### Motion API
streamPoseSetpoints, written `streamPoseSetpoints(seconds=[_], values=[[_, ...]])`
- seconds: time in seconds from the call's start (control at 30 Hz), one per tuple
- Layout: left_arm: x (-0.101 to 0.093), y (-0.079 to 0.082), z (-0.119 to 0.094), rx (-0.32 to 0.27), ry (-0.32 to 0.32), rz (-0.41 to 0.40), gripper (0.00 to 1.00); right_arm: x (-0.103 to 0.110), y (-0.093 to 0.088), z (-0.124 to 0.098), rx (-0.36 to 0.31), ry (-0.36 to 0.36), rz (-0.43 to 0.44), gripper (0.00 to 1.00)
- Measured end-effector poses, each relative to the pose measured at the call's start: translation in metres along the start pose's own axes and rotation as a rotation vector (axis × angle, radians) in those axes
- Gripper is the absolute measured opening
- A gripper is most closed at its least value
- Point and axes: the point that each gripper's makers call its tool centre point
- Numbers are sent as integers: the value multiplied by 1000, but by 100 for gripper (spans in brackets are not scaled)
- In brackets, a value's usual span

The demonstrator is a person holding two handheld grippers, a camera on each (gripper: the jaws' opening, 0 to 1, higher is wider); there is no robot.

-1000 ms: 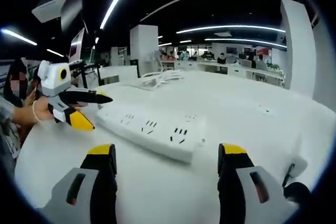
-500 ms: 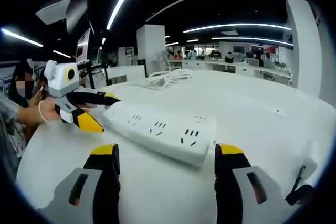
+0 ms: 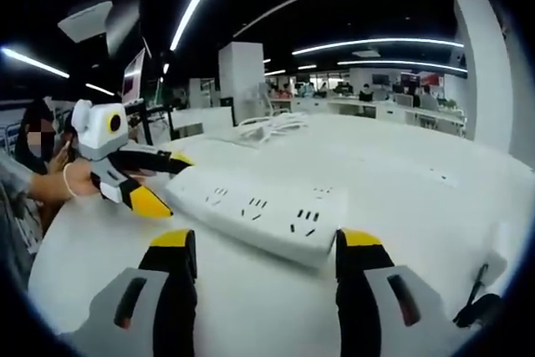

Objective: Straighten the power strip on the desk, plug the charger into it

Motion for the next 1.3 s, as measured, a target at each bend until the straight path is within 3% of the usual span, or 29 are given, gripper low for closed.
streamPoseSetpoints(seconds=[0.23, 0.47, 0.67, 1.3], values=[[3, 0, 0, 6, 6, 16, 57, -3, 1, 0, -3, -25, 21, 63], [5, 0, 0, 2, 4, 18, 55, -11, -1, -1, 4, -70, 1, 52], [7, 0, 1, -3, 10, 22, 55, -10, -5, -4, 54, -101, -101, 45], [11, 1, 2, -10, 5, 3, 51, -15, -6, -6, 50, -169, -67, 37]])
Point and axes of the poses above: the point that each gripper's makers call its tool centre point, and the gripper's own axes: z roughly forward along the fingers, x roughly to its left, y roughly out of its top, and after that the axes turned 8 degrees about -x, right-handed
